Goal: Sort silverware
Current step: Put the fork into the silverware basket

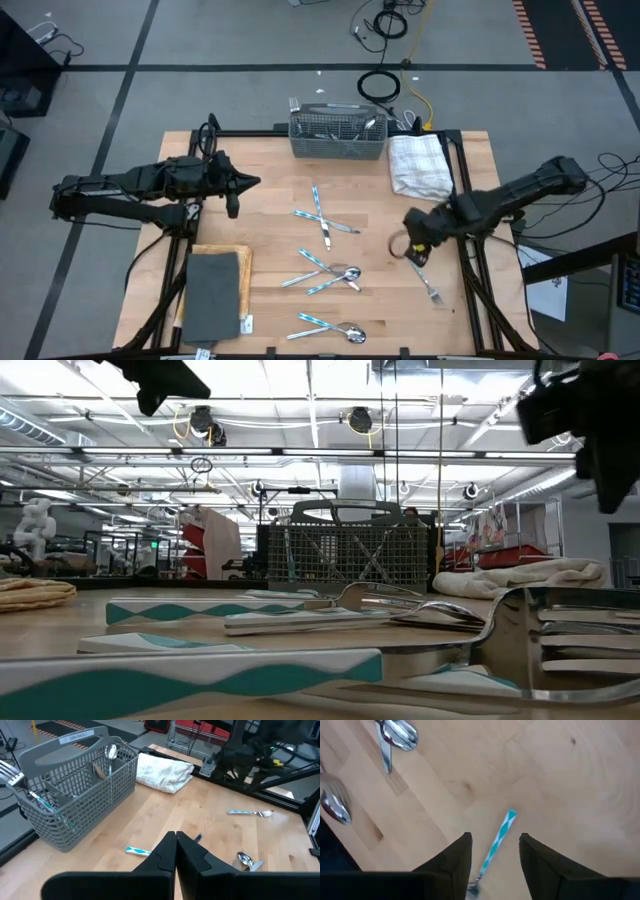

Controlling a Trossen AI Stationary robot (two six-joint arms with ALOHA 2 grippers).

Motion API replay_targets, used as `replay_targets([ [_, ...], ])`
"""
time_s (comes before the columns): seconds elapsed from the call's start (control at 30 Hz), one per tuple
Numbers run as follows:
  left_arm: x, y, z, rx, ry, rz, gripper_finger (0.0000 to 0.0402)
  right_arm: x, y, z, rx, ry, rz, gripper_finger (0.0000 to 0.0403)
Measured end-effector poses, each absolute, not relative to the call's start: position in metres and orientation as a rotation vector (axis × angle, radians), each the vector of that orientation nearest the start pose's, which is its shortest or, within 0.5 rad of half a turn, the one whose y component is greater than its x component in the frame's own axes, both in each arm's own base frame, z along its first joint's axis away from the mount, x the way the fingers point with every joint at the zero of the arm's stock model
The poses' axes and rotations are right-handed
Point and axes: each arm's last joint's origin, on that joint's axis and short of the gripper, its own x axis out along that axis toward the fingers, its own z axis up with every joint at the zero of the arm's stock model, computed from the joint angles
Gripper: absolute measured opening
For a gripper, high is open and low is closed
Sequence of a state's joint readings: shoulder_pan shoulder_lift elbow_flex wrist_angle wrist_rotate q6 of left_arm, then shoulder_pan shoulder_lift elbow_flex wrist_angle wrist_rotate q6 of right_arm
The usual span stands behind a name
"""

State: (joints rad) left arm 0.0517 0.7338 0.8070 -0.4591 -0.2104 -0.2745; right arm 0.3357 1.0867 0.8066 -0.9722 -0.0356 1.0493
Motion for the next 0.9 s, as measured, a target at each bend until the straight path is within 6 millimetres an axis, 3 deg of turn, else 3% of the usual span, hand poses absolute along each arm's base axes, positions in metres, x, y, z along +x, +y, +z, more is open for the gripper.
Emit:
replay_targets([
  [0.4, 0.152, 0.014, 0.322, -0.219, 0.351, 0.309, 0.0009, 0.156, 0.112, 0.217, 0.774, 1.239, -0.592, 0.022],
  [0.67, 0.152, 0.014, 0.322, -0.219, 0.35, 0.309, 0.0009, 0.155, 0.135, 0.194, 0.728, 1.304, -0.69, 0.0221],
  [0.9, 0.152, 0.014, 0.322, -0.219, 0.351, 0.309, 0.0009, 0.16, 0.143, 0.176, 0.666, 1.355, -0.75, 0.0223],
])
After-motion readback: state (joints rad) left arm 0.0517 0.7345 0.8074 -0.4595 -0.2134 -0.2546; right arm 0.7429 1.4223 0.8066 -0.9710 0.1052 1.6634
